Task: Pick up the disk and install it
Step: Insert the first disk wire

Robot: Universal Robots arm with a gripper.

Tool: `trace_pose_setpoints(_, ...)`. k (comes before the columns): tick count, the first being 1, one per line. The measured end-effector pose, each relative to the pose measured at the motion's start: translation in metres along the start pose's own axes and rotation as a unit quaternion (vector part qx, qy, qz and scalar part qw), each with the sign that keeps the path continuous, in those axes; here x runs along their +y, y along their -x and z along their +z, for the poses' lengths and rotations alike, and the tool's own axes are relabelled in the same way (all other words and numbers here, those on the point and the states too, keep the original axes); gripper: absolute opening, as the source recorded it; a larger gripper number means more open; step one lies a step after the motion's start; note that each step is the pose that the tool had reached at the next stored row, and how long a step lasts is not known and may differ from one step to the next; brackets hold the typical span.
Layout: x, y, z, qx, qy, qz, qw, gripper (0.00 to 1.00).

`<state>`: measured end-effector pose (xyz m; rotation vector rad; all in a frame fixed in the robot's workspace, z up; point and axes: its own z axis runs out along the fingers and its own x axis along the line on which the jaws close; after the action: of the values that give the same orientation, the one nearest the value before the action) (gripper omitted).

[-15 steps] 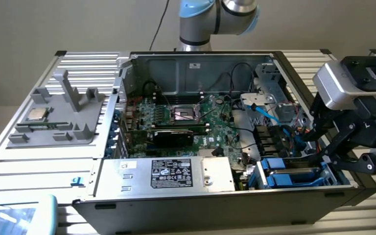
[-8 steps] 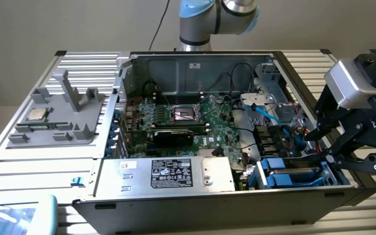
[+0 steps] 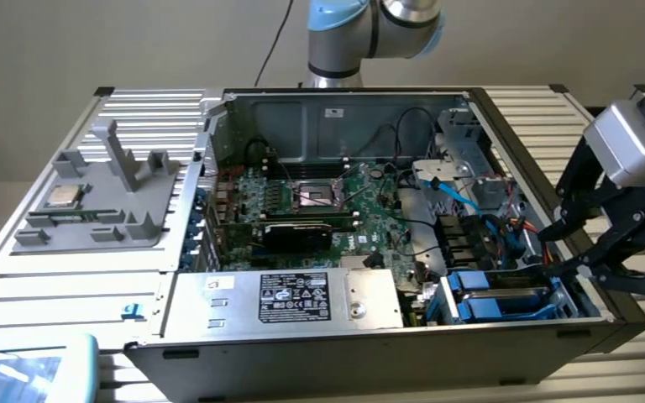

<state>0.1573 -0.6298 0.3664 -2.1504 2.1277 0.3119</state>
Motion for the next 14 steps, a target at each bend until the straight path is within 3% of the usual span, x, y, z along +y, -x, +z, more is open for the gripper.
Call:
trace_pose_setpoints(1,0.0,-0.001,0.0002,-0.0047,0.0002,-0.001,1.0,0.4)
trace_pose_setpoints(4,0.0012,-0.006,0.0008,-0.024,0.0004,-0.004,0.9997,0.4)
trace_pose_setpoints(5,0.0018,-0.008,0.0011,-0.0295,0.0004,-0.004,0.9996,0.4)
trace_pose_setpoints(6,0.0026,-0.01,0.0015,-0.0332,0.0005,-0.005,0.9994,0.4)
trace_pose_setpoints(9,0.0044,-0.016,0.0026,-0.0358,0.0016,-0.01,0.9993,0.4)
trace_pose_setpoints(14,0.0043,-0.018,0.0064,-0.0335,0.0091,-0.043,0.9985,0.4)
